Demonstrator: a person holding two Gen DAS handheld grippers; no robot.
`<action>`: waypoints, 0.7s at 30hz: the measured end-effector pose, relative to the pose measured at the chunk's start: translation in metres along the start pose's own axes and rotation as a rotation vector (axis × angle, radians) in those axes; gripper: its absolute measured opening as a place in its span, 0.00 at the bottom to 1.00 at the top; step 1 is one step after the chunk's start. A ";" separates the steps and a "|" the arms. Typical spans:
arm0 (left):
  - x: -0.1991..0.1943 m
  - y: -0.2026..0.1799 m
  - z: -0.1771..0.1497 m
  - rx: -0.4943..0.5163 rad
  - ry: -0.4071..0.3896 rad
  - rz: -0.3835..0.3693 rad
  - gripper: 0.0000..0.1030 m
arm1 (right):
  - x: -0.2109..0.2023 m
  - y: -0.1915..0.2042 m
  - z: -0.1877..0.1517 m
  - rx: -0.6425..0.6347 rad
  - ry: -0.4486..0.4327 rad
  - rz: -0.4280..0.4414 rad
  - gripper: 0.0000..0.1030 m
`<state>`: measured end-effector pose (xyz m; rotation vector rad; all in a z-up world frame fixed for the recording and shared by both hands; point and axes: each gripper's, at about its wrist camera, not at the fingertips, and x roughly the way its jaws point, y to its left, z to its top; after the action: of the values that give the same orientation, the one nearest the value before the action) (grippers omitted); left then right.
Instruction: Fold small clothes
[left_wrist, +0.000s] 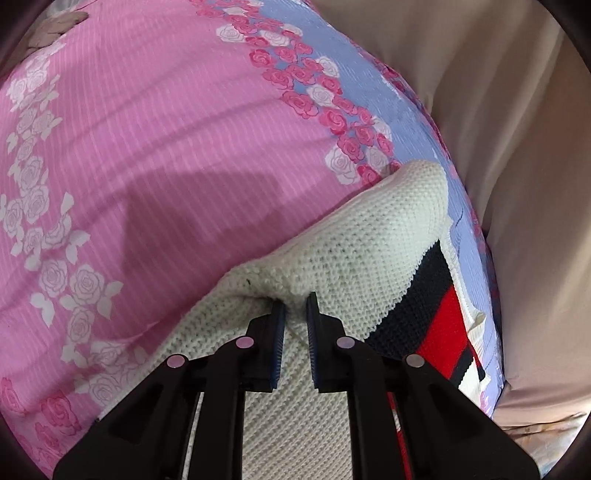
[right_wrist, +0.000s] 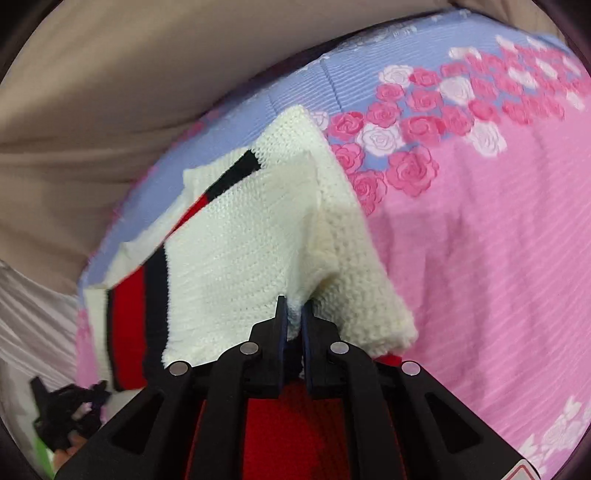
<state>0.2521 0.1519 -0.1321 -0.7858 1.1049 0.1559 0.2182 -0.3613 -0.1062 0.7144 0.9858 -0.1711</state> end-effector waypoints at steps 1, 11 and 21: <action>0.000 0.000 0.002 -0.005 0.003 -0.008 0.13 | -0.013 0.003 -0.001 0.006 -0.018 -0.015 0.08; 0.002 0.023 0.007 -0.081 0.042 -0.163 0.26 | 0.012 0.231 -0.023 -0.592 0.047 0.156 0.53; 0.006 0.025 0.017 0.029 0.101 -0.174 0.19 | 0.176 0.374 -0.042 -0.880 0.243 0.094 0.06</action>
<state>0.2555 0.1791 -0.1462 -0.8670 1.1255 -0.0467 0.4525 -0.0191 -0.0866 -0.0345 1.1253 0.4273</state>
